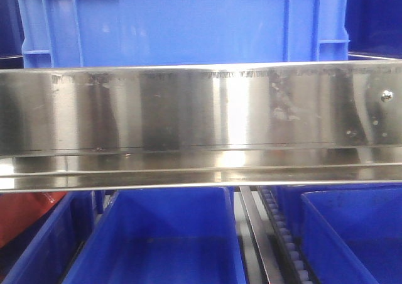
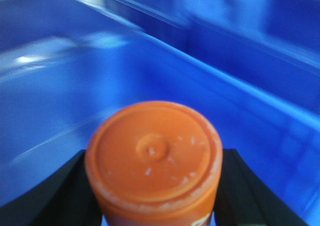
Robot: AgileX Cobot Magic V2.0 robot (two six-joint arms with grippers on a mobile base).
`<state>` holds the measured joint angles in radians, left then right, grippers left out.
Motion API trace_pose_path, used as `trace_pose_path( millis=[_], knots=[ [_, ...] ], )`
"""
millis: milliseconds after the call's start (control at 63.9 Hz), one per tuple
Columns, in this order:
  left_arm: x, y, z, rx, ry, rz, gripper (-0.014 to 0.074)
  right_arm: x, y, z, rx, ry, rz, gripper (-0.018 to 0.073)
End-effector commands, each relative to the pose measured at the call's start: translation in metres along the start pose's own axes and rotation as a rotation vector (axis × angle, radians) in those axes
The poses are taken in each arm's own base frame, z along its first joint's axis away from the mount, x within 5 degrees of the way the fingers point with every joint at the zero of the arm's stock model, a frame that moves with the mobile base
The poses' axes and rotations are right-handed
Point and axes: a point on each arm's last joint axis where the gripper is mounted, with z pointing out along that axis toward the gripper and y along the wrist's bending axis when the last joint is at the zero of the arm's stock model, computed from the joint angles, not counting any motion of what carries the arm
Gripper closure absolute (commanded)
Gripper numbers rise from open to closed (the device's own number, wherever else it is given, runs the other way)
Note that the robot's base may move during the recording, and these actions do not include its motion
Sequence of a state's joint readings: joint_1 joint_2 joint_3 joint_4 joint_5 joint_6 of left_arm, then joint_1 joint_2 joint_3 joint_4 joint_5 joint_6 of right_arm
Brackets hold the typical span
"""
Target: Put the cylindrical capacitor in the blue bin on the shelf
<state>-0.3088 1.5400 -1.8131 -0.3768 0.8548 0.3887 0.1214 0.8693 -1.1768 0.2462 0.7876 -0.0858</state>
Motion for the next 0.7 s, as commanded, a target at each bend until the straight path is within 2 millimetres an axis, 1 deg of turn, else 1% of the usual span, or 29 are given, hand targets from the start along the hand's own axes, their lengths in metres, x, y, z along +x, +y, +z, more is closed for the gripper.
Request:
trace_pose_path(
  millis=[0,16,125,219,298,329,376,423,485,501,517,532,548,626,642,689],
  knots=[
    [0.002,-0.007,0.031,-0.001,0.043,0.07,0.0708,-0.006,0.001,-0.003,-0.002,-0.046,-0.003,0.0721],
    [0.004,-0.005,0.041,-0.005,0.063,0.077,0.0708,-0.006,0.001,-0.003,-0.002,-0.046,-0.003,0.0721],
    [0.017,0.0,0.075,0.003,0.127,0.072,0.0708,-0.006,0.001,-0.003,-0.002,-0.046,-0.003,0.0721],
    [0.028,0.004,0.095,0.004,0.171,0.068,0.0708,-0.006,0.001,-0.003,-0.002,-0.046,-0.003,0.0721],
    [0.034,0.005,0.103,0.01,0.2,0.065,0.069,-0.006,0.001,-0.003,-0.002,-0.046,-0.003,0.0721],
    [0.035,0.005,0.104,0.012,0.207,0.064,0.0657,-0.006,0.001,-0.003,-0.002,-0.046,-0.003,0.0721],
    [0.035,0.005,0.104,0.013,0.209,0.064,0.0584,-0.006,0.001,-0.003,-0.002,-0.046,-0.003,0.0721],
    [0.036,0.005,0.104,0.014,0.213,0.064,0.0493,-0.006,0.001,-0.003,-0.002,-0.046,-0.003,0.0721],
    [0.035,0.005,0.102,0.014,0.21,0.065,0.0323,-0.006,0.001,-0.003,-0.002,-0.046,-0.003,0.0721],
    [0.035,0.005,0.102,0.014,0.21,0.065,0.0302,-0.006,0.001,-0.003,-0.002,-0.046,-0.003,0.0721],
    [0.035,0.005,0.102,0.014,0.21,0.065,0.0261,-0.006,0.001,-0.003,-0.002,-0.046,-0.003,0.0721],
    [0.034,0.004,0.101,0.013,0.208,0.065,0.0199,-0.006,0.001,-0.003,-0.002,-0.046,-0.003,0.0721],
    [0.034,0.004,0.101,0.013,0.208,0.065,0.0158,-0.006,0.001,-0.003,-0.002,-0.046,-0.003,0.0721],
    [0.034,0.004,0.101,0.013,0.207,0.065,-0.0021,-0.006,0.001,-0.003,-0.002,-0.046,-0.003,0.0721],
    [0.034,0.004,0.101,0.013,0.207,0.065,-0.0027,-0.006,0.001,-0.003,-0.002,-0.046,-0.003,0.0721],
    [0.034,0.004,0.1,0.014,0.208,0.064,0.0006,-0.006,0.001,-0.003,-0.002,-0.046,-0.003,0.0721]
  ],
)
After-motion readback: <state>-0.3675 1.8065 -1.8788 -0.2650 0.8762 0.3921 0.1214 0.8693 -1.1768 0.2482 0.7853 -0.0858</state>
